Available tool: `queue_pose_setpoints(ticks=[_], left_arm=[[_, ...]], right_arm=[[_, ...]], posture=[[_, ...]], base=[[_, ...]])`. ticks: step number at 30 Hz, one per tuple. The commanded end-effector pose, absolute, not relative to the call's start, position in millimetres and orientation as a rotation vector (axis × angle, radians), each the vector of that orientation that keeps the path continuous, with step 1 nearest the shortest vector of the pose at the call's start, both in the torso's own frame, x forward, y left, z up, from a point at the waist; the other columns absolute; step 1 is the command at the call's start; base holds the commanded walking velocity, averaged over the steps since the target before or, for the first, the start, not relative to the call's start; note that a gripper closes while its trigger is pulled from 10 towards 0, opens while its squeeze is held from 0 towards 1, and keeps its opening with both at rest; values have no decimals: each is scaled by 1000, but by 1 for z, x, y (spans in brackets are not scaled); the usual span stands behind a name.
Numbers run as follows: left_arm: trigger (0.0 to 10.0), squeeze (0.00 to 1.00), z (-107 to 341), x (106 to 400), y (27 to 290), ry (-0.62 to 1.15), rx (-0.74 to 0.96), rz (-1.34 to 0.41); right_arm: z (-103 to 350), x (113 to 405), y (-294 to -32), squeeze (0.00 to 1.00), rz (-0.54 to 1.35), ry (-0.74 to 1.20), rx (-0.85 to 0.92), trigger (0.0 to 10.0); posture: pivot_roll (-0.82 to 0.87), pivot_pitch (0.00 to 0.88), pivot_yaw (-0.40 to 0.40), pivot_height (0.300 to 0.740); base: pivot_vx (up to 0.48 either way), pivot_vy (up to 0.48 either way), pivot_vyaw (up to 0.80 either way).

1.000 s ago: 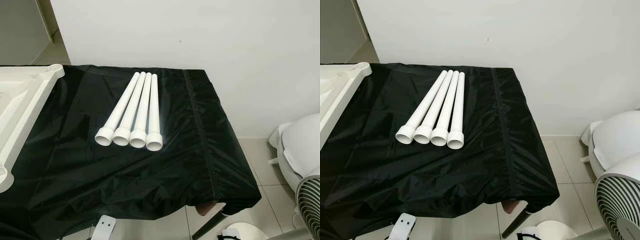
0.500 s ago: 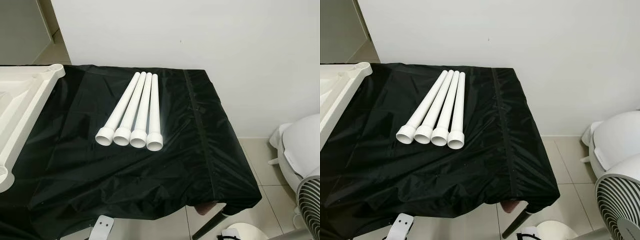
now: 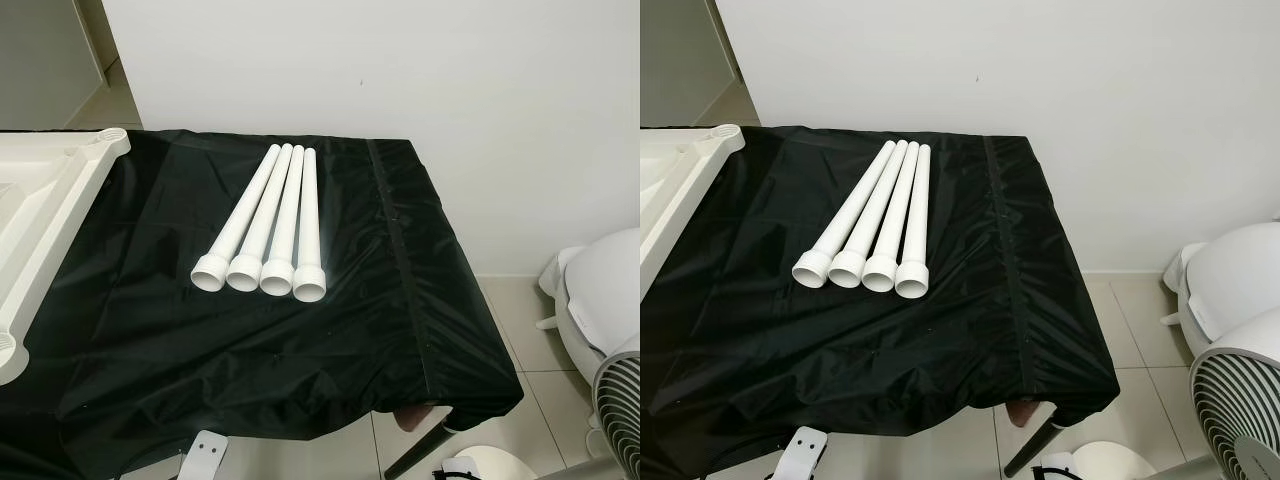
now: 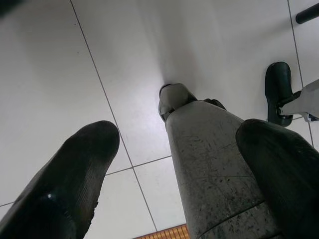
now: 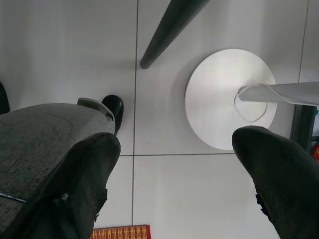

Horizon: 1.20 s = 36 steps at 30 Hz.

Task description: Building children table

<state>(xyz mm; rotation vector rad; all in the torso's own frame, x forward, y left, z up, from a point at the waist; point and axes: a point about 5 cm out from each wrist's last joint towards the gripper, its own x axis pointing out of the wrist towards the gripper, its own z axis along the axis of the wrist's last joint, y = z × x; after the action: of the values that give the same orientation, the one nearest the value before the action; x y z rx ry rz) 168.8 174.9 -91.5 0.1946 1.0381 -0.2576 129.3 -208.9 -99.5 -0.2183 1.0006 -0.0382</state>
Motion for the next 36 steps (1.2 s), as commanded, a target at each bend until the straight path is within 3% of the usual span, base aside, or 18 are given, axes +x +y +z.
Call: queue_pose_setpoints(ticks=[1, 7, 31, 36], left_arm=[[10000, 0, -95, 160, 178, 1079, 212, -245], [10000, 0, -95, 161, 178, 1078, 210, -245], [10000, 0, -93, 166, 180, 1066, 208, -242], [10000, 0, -92, 167, 182, 1056, 204, -230]], right_arm=[[-106, 116, -197, 0, 10, 1055, -193, 10000], [-106, 116, -198, 0, 10, 1057, -194, 10000], [-107, 115, -197, 0, 10, 1059, -190, 10000], [-107, 115, -196, 0, 11, 1059, -187, 10000]], posture=[[45, 0, 4, 740], [46, 0, 5, 740], [46, 0, 14, 740], [46, 0, 20, 740]], base=[[0, 0, 0], [0, 0, 0], [-280, 0, 0], [0, 0, 0]])
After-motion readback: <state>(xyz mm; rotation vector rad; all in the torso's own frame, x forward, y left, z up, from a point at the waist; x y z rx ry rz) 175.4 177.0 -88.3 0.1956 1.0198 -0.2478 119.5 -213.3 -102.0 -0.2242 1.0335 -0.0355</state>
